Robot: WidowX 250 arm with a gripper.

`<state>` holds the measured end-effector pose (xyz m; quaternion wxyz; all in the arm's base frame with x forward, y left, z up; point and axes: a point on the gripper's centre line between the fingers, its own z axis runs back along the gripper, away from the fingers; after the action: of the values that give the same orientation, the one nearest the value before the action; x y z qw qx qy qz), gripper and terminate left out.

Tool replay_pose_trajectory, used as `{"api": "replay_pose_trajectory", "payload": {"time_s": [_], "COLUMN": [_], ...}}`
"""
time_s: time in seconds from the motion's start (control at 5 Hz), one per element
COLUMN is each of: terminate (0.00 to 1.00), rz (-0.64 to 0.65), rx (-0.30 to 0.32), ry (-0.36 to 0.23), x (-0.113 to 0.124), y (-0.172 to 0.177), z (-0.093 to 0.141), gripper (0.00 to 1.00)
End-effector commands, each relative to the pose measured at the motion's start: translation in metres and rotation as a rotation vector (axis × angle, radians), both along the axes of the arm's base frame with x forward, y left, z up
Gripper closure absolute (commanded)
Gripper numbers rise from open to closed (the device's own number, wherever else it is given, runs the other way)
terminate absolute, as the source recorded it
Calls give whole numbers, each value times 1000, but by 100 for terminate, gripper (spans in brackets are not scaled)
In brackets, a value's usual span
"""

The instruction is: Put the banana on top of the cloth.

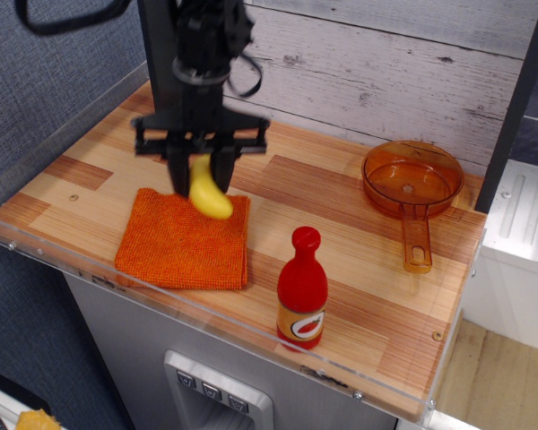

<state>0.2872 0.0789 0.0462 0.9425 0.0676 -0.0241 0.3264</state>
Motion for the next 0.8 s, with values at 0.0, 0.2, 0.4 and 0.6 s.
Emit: {"api": "replay_pose_trajectory", "payload": {"time_s": [0.0, 0.2, 0.4, 0.6], "terminate": [0, 0, 0, 0], "rz": [79, 126, 188, 176], "rx": [34, 33, 6, 12], "ry": [-29, -25, -71, -64], "x": [-18, -29, -34, -33], "y": [13, 13, 16, 15], "z": [-2, -7, -11, -9], "gripper": [100, 100, 100, 0]}}
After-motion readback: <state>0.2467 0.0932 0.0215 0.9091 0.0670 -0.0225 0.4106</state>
